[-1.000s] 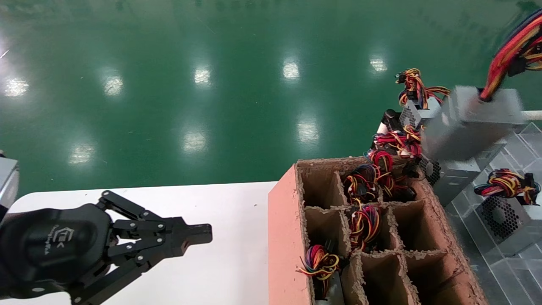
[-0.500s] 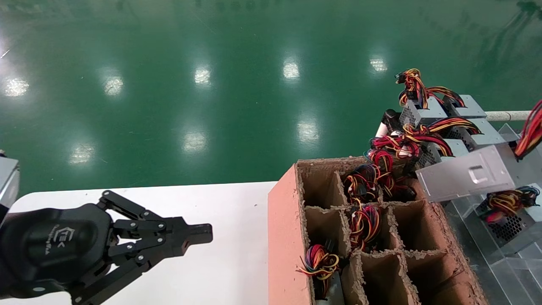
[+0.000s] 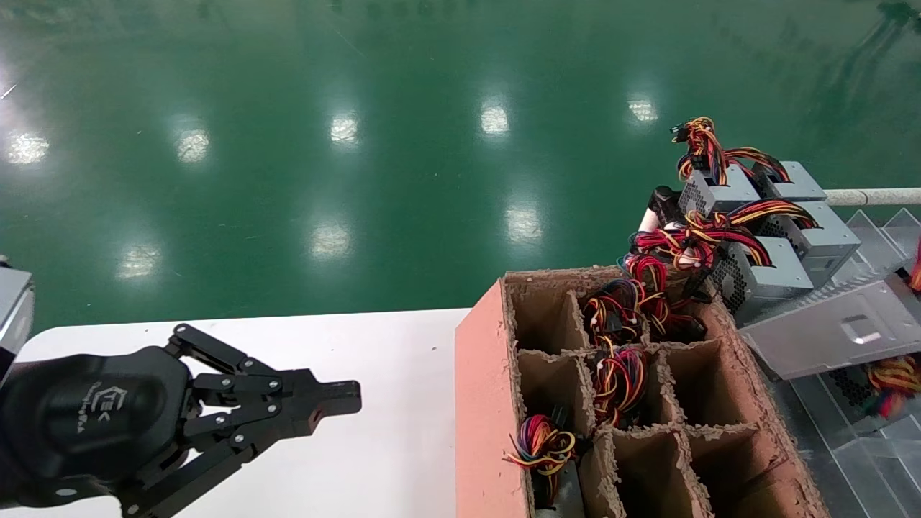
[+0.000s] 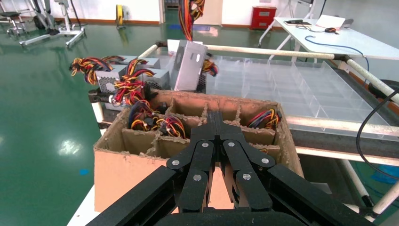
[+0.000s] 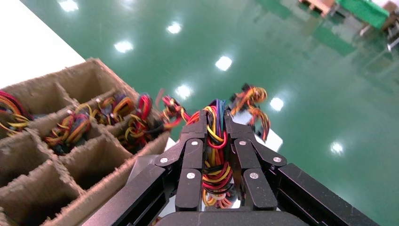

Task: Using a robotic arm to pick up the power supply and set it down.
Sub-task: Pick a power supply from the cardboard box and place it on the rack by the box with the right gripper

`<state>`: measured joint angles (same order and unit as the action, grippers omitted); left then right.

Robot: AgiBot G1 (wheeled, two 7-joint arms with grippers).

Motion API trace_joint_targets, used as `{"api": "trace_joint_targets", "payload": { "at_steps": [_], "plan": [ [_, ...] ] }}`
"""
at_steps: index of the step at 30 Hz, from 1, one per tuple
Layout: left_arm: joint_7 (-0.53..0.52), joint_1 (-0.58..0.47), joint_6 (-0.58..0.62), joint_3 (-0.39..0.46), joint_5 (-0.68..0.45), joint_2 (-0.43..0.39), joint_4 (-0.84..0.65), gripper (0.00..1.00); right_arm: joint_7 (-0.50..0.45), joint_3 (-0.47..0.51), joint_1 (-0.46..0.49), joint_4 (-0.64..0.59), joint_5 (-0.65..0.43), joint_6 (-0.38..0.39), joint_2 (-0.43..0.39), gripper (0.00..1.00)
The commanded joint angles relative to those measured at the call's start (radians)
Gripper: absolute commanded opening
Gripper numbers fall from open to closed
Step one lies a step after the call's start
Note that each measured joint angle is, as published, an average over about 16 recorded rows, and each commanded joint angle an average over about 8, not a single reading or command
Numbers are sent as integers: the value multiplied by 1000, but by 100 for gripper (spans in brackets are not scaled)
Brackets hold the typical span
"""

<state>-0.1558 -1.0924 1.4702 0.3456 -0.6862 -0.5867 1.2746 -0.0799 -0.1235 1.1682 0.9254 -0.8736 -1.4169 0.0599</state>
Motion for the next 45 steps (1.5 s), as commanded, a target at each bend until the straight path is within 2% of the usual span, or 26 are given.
{"api": "trace_joint_targets", "payload": {
  "at_steps": [1,20,32,45],
  "plan": [
    [0,0,0,0,0,0,0,0,4,-6,-15,-2,-9,15,-6,0],
    [0,0,0,0,0,0,0,0,32,-33,-108,12,-4,113,52,0],
    [0,0,0,1,0,0,0,0,12,-38,-138,-16,-30,191,24,0],
    [0,0,0,1,1,0,0,0,29,-20,-162,-6,22,190,9,0]
  ]
}}
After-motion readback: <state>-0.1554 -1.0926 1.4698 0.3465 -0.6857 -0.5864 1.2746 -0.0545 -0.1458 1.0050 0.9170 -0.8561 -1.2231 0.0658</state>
